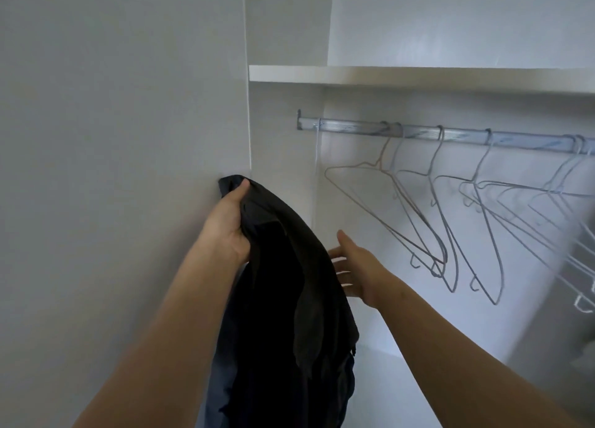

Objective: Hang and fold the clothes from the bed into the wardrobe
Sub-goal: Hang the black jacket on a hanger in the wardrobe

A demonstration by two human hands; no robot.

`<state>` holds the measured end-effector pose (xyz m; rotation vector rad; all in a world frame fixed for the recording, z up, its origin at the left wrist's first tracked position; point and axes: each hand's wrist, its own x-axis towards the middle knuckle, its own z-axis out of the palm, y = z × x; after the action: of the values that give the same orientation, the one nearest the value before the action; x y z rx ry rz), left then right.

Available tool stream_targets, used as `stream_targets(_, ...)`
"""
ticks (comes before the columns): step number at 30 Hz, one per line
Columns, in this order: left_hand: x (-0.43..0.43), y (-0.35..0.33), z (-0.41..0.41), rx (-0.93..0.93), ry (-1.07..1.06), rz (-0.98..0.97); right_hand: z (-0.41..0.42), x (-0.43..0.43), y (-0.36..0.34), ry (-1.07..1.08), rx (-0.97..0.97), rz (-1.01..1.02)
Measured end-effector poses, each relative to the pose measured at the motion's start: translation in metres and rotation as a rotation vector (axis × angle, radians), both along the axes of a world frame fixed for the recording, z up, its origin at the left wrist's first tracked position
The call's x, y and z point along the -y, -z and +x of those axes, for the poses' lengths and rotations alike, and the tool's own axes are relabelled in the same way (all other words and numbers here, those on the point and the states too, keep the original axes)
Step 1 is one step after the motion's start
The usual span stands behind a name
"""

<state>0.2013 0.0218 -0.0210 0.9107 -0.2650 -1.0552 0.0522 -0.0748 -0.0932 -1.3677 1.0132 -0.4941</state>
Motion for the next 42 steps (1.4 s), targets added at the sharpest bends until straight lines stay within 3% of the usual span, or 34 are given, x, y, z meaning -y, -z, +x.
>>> stream_targets(4,0.017,0.0,0.003,0.065,-0.034,0.029,0.027,0.033,0.001,0.179,0.085,-0.023)
stream_targets(9,0.031,0.005,0.005,0.074,-0.086,0.016,0.06,0.068,0.014,0.174,0.079,-0.096)
stream_targets(16,0.055,0.01,0.001,0.057,-0.161,0.053,0.098,0.108,0.034,0.067,0.042,-0.05)
stream_targets(20,0.064,0.013,0.002,0.044,-0.211,0.054,0.108,0.123,0.037,0.191,0.078,-0.124)
stream_targets(26,0.067,0.02,0.003,0.003,-0.224,0.055,0.111,0.128,0.03,0.236,0.218,-0.23)
stream_targets(42,0.05,0.024,-0.005,0.021,-0.162,0.136,0.059,0.075,0.012,0.239,0.259,-0.409)
